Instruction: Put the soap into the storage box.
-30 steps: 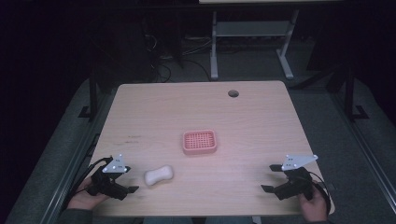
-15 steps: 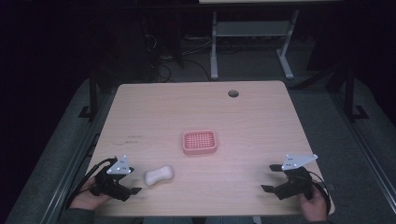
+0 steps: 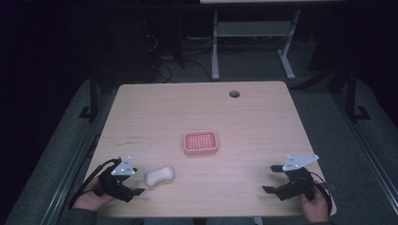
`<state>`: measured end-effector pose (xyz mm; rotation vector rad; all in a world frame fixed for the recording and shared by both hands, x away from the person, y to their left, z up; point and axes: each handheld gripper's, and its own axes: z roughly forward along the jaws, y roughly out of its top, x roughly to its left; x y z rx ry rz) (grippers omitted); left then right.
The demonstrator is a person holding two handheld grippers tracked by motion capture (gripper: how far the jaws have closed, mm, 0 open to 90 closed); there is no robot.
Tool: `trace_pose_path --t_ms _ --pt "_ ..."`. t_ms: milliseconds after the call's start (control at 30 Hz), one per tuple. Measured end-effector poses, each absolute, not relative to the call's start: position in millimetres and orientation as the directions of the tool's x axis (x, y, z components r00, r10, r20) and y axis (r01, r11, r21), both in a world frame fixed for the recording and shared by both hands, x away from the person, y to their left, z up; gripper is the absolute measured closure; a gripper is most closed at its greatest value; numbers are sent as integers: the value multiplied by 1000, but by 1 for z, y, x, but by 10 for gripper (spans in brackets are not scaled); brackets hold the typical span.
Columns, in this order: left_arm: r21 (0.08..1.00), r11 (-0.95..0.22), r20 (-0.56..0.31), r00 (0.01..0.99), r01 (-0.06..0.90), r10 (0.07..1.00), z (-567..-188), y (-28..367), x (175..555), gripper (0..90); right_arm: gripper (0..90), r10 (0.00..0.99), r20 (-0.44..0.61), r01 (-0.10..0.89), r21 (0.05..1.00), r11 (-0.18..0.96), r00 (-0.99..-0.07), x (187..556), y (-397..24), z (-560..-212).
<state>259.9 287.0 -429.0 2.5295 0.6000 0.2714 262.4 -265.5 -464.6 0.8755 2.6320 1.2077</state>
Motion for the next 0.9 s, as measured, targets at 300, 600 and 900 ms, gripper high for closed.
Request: trace_pose_path --t_ms 300,600,900 --pt "528 -774 80 887 350 456 -428 282 261 228 142 546 129 454 727 516 -828 262 -265 -464" --pt "521 -787 94 894 331 438 -427 274 265 228 141 545 129 452 727 516 -829 263 -265 -464" --pt "520 -789 94 896 328 435 -427 270 266 228 142 545 128 453 725 518 -829 263 -264 -464"
